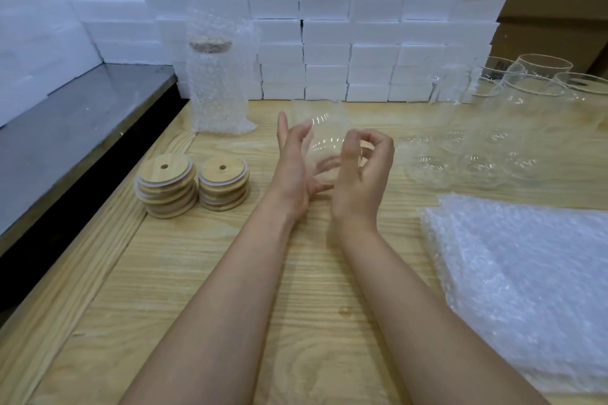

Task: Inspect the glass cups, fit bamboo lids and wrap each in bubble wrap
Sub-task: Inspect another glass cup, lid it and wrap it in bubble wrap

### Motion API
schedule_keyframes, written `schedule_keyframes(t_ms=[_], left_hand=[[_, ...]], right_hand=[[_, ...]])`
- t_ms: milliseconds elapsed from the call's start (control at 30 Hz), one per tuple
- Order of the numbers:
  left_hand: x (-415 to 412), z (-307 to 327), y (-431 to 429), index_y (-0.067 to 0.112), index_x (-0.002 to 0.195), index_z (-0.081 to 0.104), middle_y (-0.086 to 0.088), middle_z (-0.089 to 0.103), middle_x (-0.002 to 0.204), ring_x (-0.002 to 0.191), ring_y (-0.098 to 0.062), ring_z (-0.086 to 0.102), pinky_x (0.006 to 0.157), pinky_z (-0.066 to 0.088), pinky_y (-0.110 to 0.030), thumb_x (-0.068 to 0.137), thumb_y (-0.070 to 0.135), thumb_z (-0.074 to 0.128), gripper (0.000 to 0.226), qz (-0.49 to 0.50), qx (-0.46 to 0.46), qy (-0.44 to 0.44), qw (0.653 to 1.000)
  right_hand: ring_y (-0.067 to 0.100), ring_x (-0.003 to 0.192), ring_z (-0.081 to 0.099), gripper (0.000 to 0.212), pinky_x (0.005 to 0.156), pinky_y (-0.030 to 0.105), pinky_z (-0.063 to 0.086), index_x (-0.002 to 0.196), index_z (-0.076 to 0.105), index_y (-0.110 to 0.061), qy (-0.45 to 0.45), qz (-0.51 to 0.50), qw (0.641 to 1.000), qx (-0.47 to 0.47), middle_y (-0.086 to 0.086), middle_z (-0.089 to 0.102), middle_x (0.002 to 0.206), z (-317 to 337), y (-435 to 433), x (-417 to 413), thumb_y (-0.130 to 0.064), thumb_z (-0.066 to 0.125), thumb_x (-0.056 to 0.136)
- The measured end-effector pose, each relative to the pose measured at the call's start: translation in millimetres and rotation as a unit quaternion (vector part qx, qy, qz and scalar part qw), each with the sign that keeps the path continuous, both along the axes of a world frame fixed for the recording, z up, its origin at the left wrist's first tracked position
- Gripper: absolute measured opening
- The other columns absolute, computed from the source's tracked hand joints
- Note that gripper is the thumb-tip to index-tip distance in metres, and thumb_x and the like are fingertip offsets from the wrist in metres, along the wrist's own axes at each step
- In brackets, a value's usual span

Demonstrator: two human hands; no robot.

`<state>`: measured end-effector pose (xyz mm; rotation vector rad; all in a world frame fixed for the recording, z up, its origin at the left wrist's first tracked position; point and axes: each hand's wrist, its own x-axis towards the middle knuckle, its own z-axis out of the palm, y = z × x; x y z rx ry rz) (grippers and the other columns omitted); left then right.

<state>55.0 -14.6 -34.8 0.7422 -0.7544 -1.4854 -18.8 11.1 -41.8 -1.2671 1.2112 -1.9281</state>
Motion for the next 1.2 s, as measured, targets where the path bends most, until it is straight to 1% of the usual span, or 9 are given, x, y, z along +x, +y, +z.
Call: schedule_keyframes(t_ms=[133,333,533,633,700,800,900,1033,1200], left_hand=[[0,-5,-3,0.033,0.150,0.020,-0.011,0.037,0.152,0.103,-0.028,0.064,0.079,0.051,-0.043,0.060,0.054,0.066,0.103,0.014,-0.015,-0.060,0.998],[0,-8,-1,0.038,0.145,0.030,-0.011,0.032,0.155,0.129,-0.036,0.048,0.109,0.029,-0.063,0.071,0.043,0.068,0.083,0.054,-0.056,-0.068,0.995],[1,-3,1,0.051,0.140,0.027,0.001,0.030,0.156,0.131,-0.020,0.047,0.107,0.040,-0.046,0.087,0.053,0.051,0.058,0.039,-0.084,-0.098,0.991],[2,-5,-2,0.049,0.148,0.010,0.004,0.034,0.153,0.121,-0.021,0.056,0.096,0.047,-0.046,0.084,0.059,0.044,0.074,0.011,-0.057,-0.075,0.995],[0,-5,-1,0.036,0.150,0.026,-0.005,0.048,0.145,0.121,-0.030,0.057,0.094,0.047,-0.045,0.077,0.062,0.045,0.080,-0.014,-0.020,-0.056,0.998],[-3,-6,1,0.033,0.116,0.062,-0.008,0.069,0.110,0.098,-0.030,0.064,0.086,0.049,-0.042,0.075,0.057,0.052,0.049,-0.035,-0.027,-0.045,0.998],[-3,-7,0,0.024,0.136,0.046,-0.013,0.062,0.120,0.083,-0.022,0.064,0.074,0.052,-0.035,0.077,0.052,0.058,0.067,-0.015,-0.018,-0.048,0.999],[0,-6,0,0.012,0.146,0.037,-0.006,0.062,0.096,0.068,-0.013,0.063,0.052,0.048,-0.021,0.083,0.052,0.058,0.078,-0.015,-0.009,-0.096,0.995],[3,-4,1,0.038,0.131,0.046,-0.005,0.069,0.110,0.086,-0.015,0.068,0.074,0.051,-0.025,0.078,0.048,0.065,0.057,0.066,-0.061,-0.084,0.992]], right_hand=[[0.017,0.102,0.044,0.059,0.089,0.019,0.041,0.114,0.038,-0.026,-0.019,-0.018,0.998,0.054,0.002,0.037,0.118,-1,11,16,-0.057,0.066,0.073],[0.027,0.094,0.051,0.045,0.079,0.024,0.045,0.108,0.038,-0.025,-0.027,0.004,0.997,0.070,0.012,0.046,0.113,-4,9,15,-0.041,0.071,0.081],[-0.001,0.068,0.055,0.017,0.061,0.012,0.043,0.096,0.041,-0.026,-0.095,-0.001,0.989,0.110,-0.001,0.054,0.091,-9,0,13,-0.042,0.049,0.096],[0.015,0.074,0.059,0.017,0.078,0.040,0.053,0.085,0.042,-0.029,-0.189,0.000,0.969,0.157,-0.005,0.055,0.079,-10,-4,11,-0.036,0.040,0.100],[0.027,0.082,0.060,0.019,0.086,0.055,0.051,0.084,0.044,-0.027,-0.224,-0.005,0.959,0.171,-0.004,0.054,0.079,-9,-5,11,-0.031,0.037,0.101],[0.036,0.091,0.061,0.020,0.087,0.057,0.050,0.086,0.046,-0.025,-0.227,-0.013,0.957,0.179,-0.001,0.056,0.084,-8,-5,11,-0.027,0.033,0.101],[0.038,0.087,0.063,0.020,0.084,0.058,0.051,0.086,0.046,-0.024,-0.234,0.000,0.956,0.177,0.005,0.059,0.082,-7,-4,11,-0.024,0.031,0.100],[0.040,0.079,0.064,0.019,0.078,0.059,0.053,0.085,0.046,-0.025,-0.211,0.007,0.964,0.163,0.008,0.062,0.071,-5,-2,13,-0.026,0.031,0.098],[0.033,0.103,0.058,0.025,0.089,0.052,0.048,0.099,0.050,-0.022,-0.137,-0.024,0.983,0.116,0.010,0.058,0.109,-3,-1,11,-0.044,0.040,0.092]])
